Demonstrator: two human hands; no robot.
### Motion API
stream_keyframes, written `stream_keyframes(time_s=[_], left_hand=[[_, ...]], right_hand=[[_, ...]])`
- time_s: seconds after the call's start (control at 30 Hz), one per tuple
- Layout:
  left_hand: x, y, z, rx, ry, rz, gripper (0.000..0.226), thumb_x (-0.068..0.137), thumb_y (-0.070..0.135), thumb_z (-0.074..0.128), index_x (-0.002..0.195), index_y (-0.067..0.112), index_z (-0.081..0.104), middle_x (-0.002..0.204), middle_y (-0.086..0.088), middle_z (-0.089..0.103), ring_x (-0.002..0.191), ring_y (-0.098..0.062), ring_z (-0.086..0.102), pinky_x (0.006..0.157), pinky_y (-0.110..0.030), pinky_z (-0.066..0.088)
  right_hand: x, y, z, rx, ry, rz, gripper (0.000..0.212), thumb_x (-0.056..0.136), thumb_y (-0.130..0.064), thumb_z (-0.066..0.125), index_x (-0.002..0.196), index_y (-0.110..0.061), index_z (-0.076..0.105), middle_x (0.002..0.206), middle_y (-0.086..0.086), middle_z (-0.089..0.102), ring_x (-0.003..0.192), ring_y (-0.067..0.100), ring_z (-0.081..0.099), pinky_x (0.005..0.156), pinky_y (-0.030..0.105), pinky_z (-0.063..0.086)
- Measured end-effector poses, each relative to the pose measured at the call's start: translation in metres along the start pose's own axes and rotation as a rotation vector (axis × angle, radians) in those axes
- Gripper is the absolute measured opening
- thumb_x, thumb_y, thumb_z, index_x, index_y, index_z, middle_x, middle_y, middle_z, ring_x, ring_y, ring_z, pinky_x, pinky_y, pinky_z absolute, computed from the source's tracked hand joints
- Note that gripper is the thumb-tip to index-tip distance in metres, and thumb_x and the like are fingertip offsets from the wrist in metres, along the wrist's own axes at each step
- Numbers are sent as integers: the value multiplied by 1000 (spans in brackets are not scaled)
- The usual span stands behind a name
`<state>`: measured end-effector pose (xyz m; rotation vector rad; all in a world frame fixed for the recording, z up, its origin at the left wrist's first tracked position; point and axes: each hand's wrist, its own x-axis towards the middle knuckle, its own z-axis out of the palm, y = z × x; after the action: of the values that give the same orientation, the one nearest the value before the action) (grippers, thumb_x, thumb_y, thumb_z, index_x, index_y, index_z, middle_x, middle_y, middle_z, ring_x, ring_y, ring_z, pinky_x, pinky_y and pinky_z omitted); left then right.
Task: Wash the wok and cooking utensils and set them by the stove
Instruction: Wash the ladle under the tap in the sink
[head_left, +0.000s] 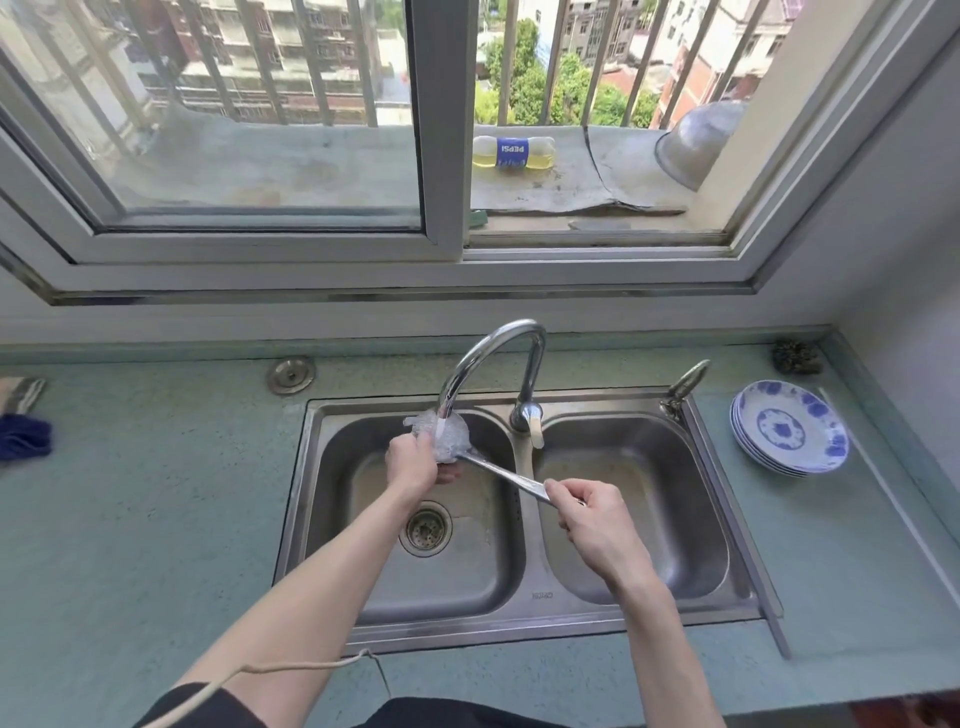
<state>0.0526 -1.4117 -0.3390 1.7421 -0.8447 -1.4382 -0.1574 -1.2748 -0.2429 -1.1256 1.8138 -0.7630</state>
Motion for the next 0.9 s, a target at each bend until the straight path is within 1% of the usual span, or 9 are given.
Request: stream_keyframes(time_s=[0.1,0.2,0.3,0.47,0.57,0.63,0.73,0.83,0.9], left_hand=[[1,1,-2,27,-40,44,19,96,12,59,97,1,74,91,-15,77,76,-24,72,69,-34,62],[-1,-1,-5,-10,-52,54,18,81,0,74,93,14,75,92,-9,78,81,-22,71,76,-40,61],[-3,0,-10,20,25,68,6,85,15,75,90,12,75,85,-9,78,80,-28,75,73,-43,62],[0,1,-15,92,-40,75,35,102,16,40,93,-2,69,82,-23,75,68,-40,74,64,-54,62],[5,-3,-21,281,-60,155,33,95,12,43,117,6,66,113,-15,71,101,-31,70,89,-46,58],[6,-2,-22,261,-95,183,47,86,8,48,131,15,61,125,-8,67,116,-24,63,103,-44,51],[0,0,-20,238,-117,230,56,82,-1,61,133,23,61,126,-1,65,118,-23,62,104,-43,51],[-3,-6,-18,664,4,389,54,94,20,59,147,27,47,157,-6,40,140,-27,43,112,-44,41],[-6,-13,-17,1003,38,511,57,105,37,41,158,29,25,170,-5,6,154,-30,14,125,-50,14]], right_hand=[[1,1,1,14,-15,17,53,92,-49,55,71,-1,50,59,-3,37,59,16,32,62,38,28],[1,1,4,22,-12,34,53,91,-51,55,75,-1,55,57,-7,40,58,14,33,62,37,29],[1,1,6,35,-24,40,53,93,-49,57,78,1,59,57,-8,40,59,15,33,63,37,29],[2,0,2,73,-28,61,49,97,-40,58,72,1,54,58,-4,39,58,17,32,60,35,28],[2,0,-2,112,-50,88,42,100,-32,59,66,-8,54,59,0,37,57,17,29,56,31,25],[2,0,0,117,-51,88,39,99,-32,59,65,-16,52,59,0,37,57,17,28,56,32,24],[-1,-1,6,84,-44,89,40,95,-41,58,61,-22,51,56,-4,40,57,16,31,59,36,26],[-3,-2,7,87,-39,74,41,95,-43,57,60,-22,51,55,-7,40,55,14,31,58,36,26],[-3,-5,9,84,-28,54,44,98,-38,57,59,-22,46,54,-7,38,54,15,30,58,36,25]])
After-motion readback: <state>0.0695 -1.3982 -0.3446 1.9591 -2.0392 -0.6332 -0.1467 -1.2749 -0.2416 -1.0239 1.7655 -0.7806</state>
